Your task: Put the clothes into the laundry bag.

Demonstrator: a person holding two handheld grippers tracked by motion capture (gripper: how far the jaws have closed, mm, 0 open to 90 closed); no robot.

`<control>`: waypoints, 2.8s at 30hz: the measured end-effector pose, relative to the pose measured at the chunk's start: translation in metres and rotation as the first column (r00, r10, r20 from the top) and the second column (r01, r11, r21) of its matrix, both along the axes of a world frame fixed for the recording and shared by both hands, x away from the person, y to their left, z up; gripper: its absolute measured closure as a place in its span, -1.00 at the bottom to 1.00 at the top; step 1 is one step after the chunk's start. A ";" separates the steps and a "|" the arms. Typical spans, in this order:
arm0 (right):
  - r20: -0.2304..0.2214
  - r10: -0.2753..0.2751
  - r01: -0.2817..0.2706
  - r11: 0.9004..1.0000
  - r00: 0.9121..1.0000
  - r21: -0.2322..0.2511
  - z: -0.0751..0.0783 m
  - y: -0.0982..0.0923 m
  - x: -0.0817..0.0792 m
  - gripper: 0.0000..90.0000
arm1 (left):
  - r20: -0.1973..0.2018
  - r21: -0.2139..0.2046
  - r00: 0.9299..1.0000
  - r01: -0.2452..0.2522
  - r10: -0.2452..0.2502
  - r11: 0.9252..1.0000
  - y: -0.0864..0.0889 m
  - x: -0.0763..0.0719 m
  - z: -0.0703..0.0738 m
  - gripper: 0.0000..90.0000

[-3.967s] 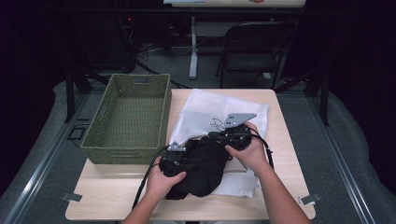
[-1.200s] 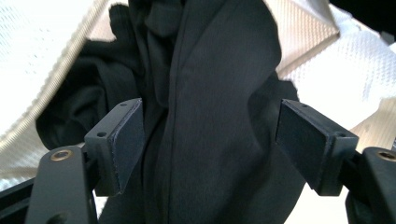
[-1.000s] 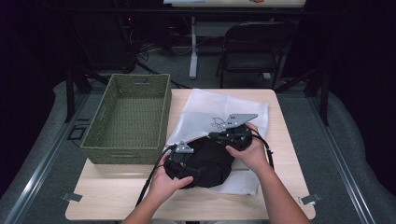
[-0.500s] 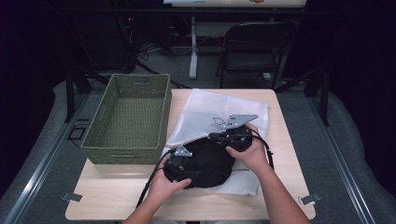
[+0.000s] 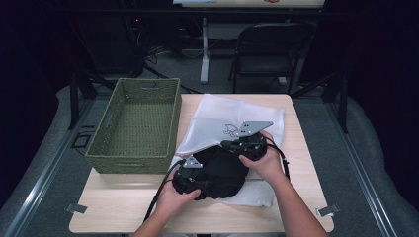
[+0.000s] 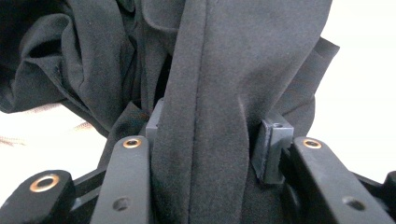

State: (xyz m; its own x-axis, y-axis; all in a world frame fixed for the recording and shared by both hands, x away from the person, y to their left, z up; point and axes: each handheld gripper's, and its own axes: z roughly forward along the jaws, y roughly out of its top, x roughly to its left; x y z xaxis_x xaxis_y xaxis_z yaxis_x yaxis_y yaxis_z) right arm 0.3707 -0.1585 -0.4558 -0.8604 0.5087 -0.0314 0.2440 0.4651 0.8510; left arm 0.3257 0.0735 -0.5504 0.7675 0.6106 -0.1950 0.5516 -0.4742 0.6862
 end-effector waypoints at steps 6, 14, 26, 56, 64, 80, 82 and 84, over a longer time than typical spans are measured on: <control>0.000 0.001 -0.001 1.000 1.000 -0.006 -0.001 0.002 0.000 0.99 | 0.020 0.000 1.000 -0.011 0.011 1.000 -0.001 -0.003 -0.002 0.33; -0.002 0.000 0.000 1.000 1.000 -0.003 0.000 0.001 -0.001 0.99 | 0.021 0.002 1.000 -0.019 0.019 1.000 -0.002 -0.005 -0.004 0.62; 0.001 0.001 -0.001 1.000 1.000 -0.001 0.001 0.002 -0.002 0.99 | 0.024 -0.009 0.999 -0.025 0.026 1.000 -0.003 -0.007 -0.004 0.76; -0.015 0.016 -0.016 1.000 1.000 0.002 0.001 0.004 -0.003 0.99 | 0.042 -0.061 0.996 -0.075 0.077 0.995 -0.025 0.024 0.016 0.79; -0.017 0.018 -0.018 1.000 1.000 0.008 0.001 0.004 -0.003 0.99 | 0.046 -0.073 0.994 -0.099 0.102 0.992 -0.033 0.036 0.016 0.79; -0.016 0.011 -0.011 1.000 1.000 0.006 0.000 0.001 -0.001 0.99 | 0.053 -0.088 0.989 -0.132 0.137 0.987 -0.039 0.043 0.013 0.59; -0.021 0.011 -0.011 1.000 1.000 0.009 -0.001 0.001 0.000 0.99 | 0.053 -0.097 0.989 -0.130 0.136 0.987 -0.038 0.042 0.014 0.48; -0.024 0.007 -0.007 1.000 1.000 0.009 -0.002 0.000 0.000 0.99 | 0.050 -0.104 0.988 -0.139 0.145 0.985 -0.037 0.041 0.015 0.31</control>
State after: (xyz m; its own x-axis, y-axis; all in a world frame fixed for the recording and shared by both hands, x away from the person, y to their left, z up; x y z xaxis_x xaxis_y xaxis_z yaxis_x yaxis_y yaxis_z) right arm 0.3708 -0.1581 -0.4577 -0.8643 0.5029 -0.0059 0.2612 0.4589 0.8492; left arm 0.3668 0.0367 -0.5353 0.6858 0.6941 -0.2189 0.5668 -0.3207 0.7589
